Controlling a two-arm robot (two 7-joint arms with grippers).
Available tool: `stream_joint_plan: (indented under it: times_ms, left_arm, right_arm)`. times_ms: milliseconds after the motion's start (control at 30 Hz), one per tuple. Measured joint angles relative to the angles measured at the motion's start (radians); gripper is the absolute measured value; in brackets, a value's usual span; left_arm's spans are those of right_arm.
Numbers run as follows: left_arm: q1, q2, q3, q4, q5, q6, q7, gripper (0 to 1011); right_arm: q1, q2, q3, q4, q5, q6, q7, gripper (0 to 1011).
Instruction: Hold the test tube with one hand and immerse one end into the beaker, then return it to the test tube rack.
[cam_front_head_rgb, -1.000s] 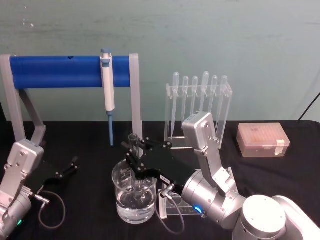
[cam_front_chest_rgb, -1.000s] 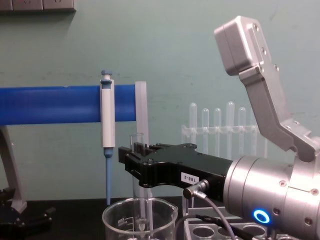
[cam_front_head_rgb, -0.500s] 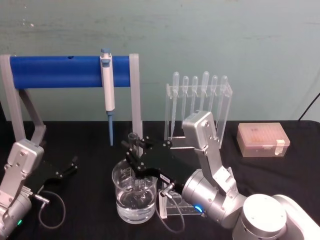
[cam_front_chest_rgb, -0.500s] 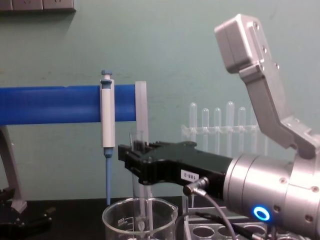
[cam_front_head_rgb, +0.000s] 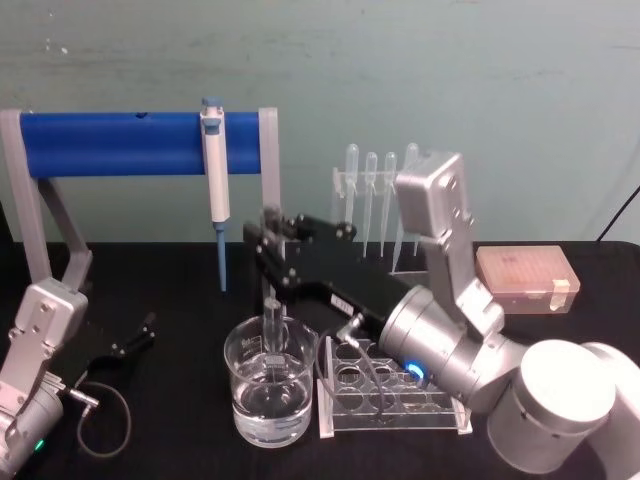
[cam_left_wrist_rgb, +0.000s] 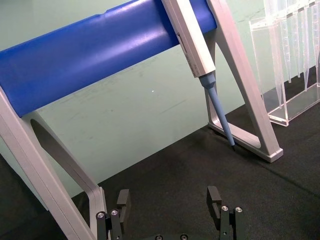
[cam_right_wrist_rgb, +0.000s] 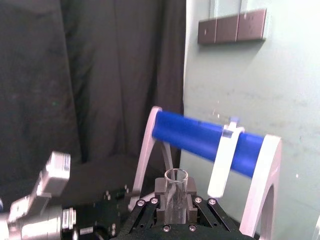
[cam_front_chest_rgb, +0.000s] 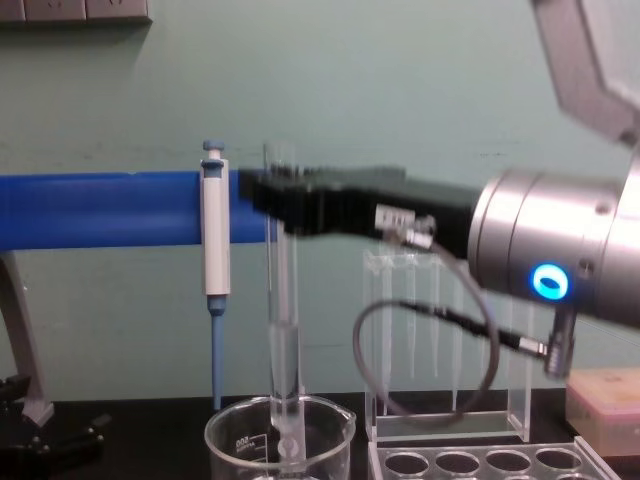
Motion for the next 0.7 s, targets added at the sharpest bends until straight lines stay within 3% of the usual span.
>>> stream_joint_plan:
  times_ms: [333,533,700]
  left_arm:
    - [0.0,0.0,0.0,0.0,0.0,0.0,0.0,1000]
    - [0.0,0.0,0.0,0.0,0.0,0.0,0.0,1000]
    - [0.0,0.0,0.0,0.0,0.0,0.0,0.0,1000]
  right_arm:
    - [0.03,0.023,0.04,-0.096,0.04,0.046,-0.019,230]
    - [0.015,0.076,0.084,-0.16,0.053,0.07,-0.041,230]
    - [-0.036,0.132,0.14,-0.197,0.058,0.071,-0.058,230]
